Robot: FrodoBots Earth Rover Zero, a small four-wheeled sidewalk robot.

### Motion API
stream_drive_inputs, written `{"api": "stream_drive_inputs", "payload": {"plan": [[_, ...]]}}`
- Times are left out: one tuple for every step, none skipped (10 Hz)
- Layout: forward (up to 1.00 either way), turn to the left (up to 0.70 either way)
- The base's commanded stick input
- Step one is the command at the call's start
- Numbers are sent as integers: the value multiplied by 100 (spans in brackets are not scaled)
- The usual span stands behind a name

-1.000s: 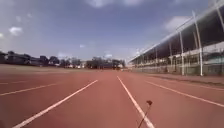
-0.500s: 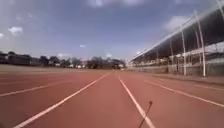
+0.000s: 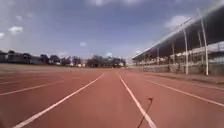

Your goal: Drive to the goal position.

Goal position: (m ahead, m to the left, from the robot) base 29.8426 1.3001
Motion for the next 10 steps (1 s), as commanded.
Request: {"api": "stream_drive_inputs", "payload": {"plan": [[70, 0], [70, 0], [70, 0], [70, 0], [70, 0], [70, 0], [70, 0], [70, 0], [70, 0], [70, 0]]}}
